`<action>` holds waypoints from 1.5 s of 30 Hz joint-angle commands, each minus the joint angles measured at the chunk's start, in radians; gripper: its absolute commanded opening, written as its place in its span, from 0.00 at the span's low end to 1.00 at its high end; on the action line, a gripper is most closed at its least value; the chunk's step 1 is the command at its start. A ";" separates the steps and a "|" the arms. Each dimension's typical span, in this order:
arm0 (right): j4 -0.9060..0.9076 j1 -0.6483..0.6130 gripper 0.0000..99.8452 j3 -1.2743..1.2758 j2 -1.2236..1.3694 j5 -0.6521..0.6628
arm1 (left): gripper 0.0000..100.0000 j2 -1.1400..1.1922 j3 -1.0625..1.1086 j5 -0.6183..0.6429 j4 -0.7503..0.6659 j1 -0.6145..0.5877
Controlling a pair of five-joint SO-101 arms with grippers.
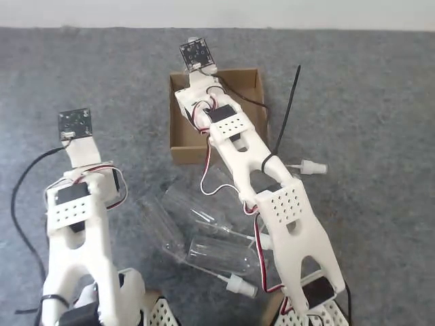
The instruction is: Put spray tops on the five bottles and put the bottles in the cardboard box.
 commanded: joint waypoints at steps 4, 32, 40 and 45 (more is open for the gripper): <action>0.087 -0.001 0.28 -0.061 -0.071 -0.008 | 0.02 -0.037 -0.004 -0.009 -0.025 0.002; 0.673 0.004 0.28 -0.063 -0.392 -0.008 | 0.02 -0.037 -0.001 -0.009 -0.041 0.002; 0.895 0.010 0.28 -0.063 -0.530 -0.006 | 0.02 -0.041 0.021 -0.009 -0.072 0.002; 1.021 0.008 0.28 -0.063 -0.615 -0.006 | 0.02 -0.041 0.021 -0.009 -0.072 0.002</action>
